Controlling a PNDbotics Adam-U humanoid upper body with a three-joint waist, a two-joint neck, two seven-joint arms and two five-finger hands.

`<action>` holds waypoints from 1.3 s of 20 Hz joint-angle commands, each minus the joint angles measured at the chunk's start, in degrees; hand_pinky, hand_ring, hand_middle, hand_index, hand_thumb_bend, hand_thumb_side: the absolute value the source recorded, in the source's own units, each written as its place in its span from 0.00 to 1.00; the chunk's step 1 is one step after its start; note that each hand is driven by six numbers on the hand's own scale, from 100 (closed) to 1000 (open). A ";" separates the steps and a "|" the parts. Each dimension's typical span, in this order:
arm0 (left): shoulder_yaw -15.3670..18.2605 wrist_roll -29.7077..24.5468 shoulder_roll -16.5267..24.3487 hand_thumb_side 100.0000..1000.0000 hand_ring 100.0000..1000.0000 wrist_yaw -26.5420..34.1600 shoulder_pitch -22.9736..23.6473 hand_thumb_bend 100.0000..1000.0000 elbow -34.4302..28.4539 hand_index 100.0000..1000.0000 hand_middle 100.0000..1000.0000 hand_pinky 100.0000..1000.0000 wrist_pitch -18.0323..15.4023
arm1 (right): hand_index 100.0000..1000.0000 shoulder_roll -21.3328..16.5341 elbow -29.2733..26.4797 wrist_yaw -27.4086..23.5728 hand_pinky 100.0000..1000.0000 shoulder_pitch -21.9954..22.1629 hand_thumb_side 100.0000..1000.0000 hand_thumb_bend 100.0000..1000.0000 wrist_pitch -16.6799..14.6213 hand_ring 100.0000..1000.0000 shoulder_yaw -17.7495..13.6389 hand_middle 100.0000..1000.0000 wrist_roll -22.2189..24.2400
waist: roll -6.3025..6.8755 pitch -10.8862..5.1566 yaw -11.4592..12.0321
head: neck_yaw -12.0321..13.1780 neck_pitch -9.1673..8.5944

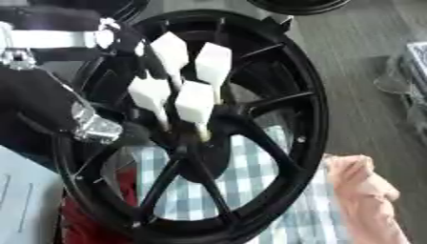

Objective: Pull the pin out of the wheel hub.

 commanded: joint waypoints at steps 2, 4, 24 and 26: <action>3.73 -4.26 0.12 0.35 0.76 -4.21 -1.01 0.62 0.00 0.81 0.74 0.78 -1.73 | 0.85 -1.35 -1.12 0.20 0.70 0.00 0.43 0.00 0.10 0.79 -0.22 0.85 0.15 | -0.52 -1.04 0.20 | -0.24 -0.11; 4.98 -6.25 -0.39 0.32 0.77 -5.93 -1.04 0.62 0.15 0.81 0.74 0.79 -2.57 | 0.85 -1.31 -1.12 0.23 0.70 0.04 0.43 0.00 0.11 0.79 -0.23 0.85 0.15 | -0.58 -1.03 0.26 | -0.24 -0.01; 3.40 -7.45 -6.03 0.12 0.75 -11.09 -5.07 0.38 9.37 0.80 0.77 0.72 -3.14 | 0.84 -1.19 -1.06 0.42 0.70 -0.04 0.43 0.00 0.28 0.79 -0.10 0.85 0.19 | -0.72 -1.12 0.20 | -0.17 0.17; 2.99 -7.45 -6.50 0.11 0.75 -11.24 -5.28 0.37 10.33 0.79 0.75 0.72 -3.55 | 0.84 -1.17 -1.07 0.39 0.70 -0.10 0.43 0.00 0.28 0.79 -0.09 0.85 0.15 | -0.73 -1.11 0.15 | -0.19 0.21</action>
